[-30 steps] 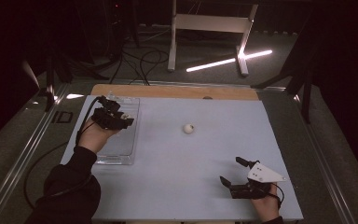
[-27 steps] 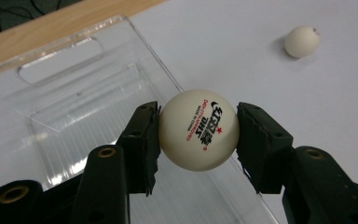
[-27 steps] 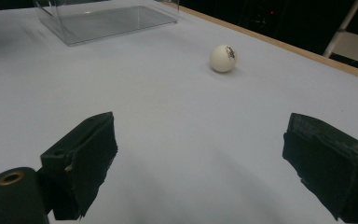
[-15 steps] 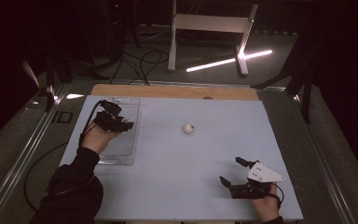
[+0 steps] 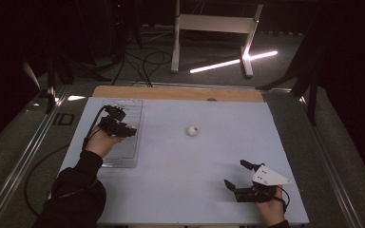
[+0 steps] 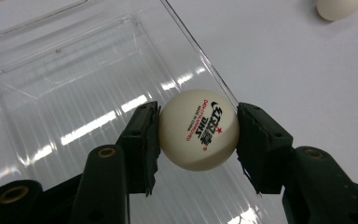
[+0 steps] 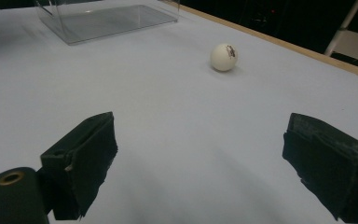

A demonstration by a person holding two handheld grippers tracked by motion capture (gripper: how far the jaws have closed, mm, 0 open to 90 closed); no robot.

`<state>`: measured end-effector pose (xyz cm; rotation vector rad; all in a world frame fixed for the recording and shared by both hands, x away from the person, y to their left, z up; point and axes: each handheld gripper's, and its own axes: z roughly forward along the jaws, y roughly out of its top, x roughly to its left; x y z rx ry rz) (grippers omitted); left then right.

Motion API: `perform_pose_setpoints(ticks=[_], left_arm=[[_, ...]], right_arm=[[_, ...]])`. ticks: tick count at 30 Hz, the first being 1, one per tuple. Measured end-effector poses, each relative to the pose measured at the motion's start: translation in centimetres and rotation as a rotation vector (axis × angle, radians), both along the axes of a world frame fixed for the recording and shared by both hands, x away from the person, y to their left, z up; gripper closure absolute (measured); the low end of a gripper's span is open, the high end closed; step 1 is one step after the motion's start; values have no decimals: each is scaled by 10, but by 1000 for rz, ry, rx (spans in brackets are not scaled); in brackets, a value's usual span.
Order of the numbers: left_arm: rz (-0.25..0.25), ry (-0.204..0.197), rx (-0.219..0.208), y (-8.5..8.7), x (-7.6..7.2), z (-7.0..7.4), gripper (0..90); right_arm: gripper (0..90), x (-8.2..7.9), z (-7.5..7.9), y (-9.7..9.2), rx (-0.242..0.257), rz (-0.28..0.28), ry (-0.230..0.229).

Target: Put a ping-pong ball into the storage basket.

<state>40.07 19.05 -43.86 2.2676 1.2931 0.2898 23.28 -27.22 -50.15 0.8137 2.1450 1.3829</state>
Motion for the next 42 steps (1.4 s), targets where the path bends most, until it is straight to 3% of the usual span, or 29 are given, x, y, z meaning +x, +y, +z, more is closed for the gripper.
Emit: perform_pose_setpoints(ticks=[28,34,40,42], left_arm=[[7,94,26,-1,7,-18,515],[20,87,32,-1,7,-16,463],[62,45,74,1,5,-5,356],[74,29,65,1,5,-2,325]], right_arm=[[96,1,-1,-1,-2,-2,10],[96,1,-1,-1,-2,-2,11],[96,1,-1,-1,-3,-2,13],[96,1,-1,-1,-3,-2,12]])
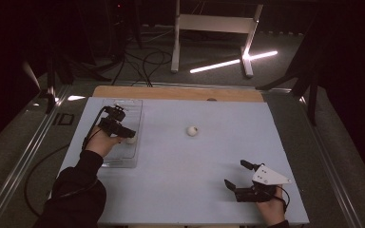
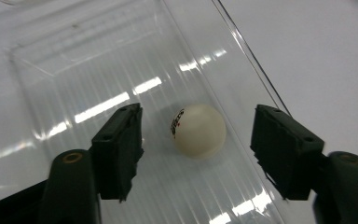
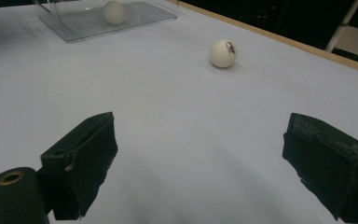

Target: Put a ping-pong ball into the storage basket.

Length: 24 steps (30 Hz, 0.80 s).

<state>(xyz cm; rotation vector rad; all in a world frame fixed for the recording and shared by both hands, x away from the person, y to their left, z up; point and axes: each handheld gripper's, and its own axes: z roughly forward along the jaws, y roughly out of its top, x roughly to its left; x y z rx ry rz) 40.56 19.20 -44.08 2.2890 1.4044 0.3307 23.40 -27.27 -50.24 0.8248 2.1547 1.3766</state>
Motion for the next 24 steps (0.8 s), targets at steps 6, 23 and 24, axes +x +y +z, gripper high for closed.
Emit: perform_pose_setpoints(ticks=[6,23,24], left_arm=[[-24,-46,-19,-1,-4,11,288],[-76,-80,-117,-11,-13,30,25],[-83,-75,-125,-11,-13,31,24]], right_arm=[[96,0,0,0,0,0,0],[96,0,0,0,1,0,4],[96,0,0,0,2,1,2]])
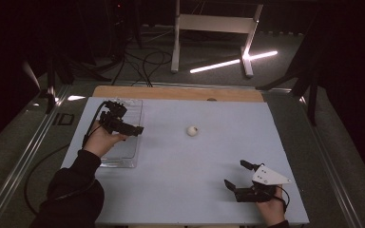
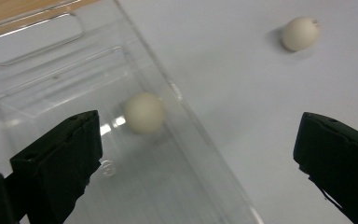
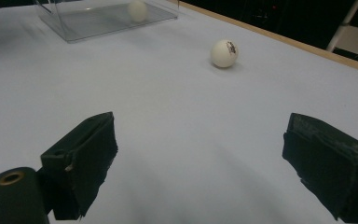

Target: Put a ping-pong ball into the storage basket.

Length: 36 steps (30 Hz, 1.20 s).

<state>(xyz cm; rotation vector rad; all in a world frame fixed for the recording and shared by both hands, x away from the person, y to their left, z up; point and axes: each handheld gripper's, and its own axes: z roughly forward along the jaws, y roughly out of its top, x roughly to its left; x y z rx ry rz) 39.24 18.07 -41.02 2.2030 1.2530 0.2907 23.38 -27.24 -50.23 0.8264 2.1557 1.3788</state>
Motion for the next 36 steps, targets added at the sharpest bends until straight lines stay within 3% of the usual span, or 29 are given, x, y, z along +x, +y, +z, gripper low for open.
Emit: perform_pose_setpoints(ticks=[3,6,19,36], left_arm=[[-45,3,-19,-4,-3,2,6],[-59,-3,-31,-5,-4,4,5],[-189,-19,-23,-30,-16,17,5],[-256,-75,-39,-58,-23,35,6]], right_arm=[[96,-1,0,-1,-3,3,-3],[96,-1,1,-1,1,1,-5],[96,-1,0,0,-1,4,2],[96,0,0,1,-1,8,4]])
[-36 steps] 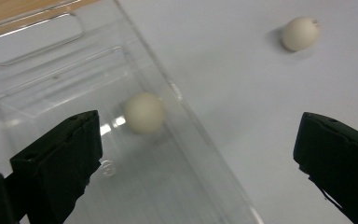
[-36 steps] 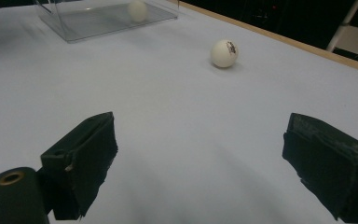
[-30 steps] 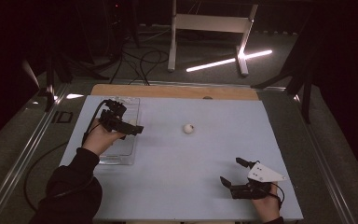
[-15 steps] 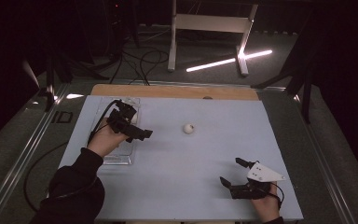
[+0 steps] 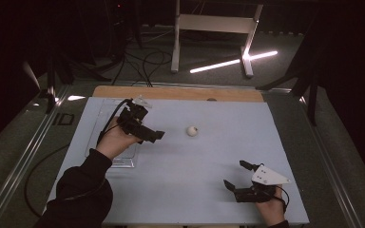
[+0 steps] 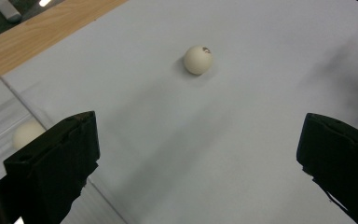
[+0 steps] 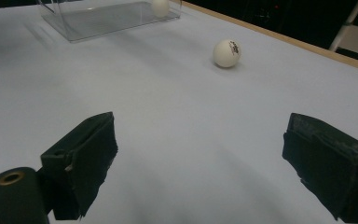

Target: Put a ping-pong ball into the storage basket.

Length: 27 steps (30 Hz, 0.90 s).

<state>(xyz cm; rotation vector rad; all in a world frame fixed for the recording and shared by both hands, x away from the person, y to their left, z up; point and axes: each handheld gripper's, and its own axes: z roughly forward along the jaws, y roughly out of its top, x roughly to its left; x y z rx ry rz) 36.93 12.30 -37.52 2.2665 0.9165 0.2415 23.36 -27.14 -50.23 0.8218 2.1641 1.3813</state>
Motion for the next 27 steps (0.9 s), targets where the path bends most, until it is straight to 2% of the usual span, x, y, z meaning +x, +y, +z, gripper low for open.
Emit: perform_pose_setpoints(ticks=[11,18,27], left_arm=[[-36,-13,23,-21,0,6,6],[-38,-27,19,-36,1,8,6],[-45,-23,4,-52,2,8,6]], right_arm=[[96,1,0,-1,4,2,2],[96,1,0,0,5,3,4],[96,1,0,0,4,6,5]])
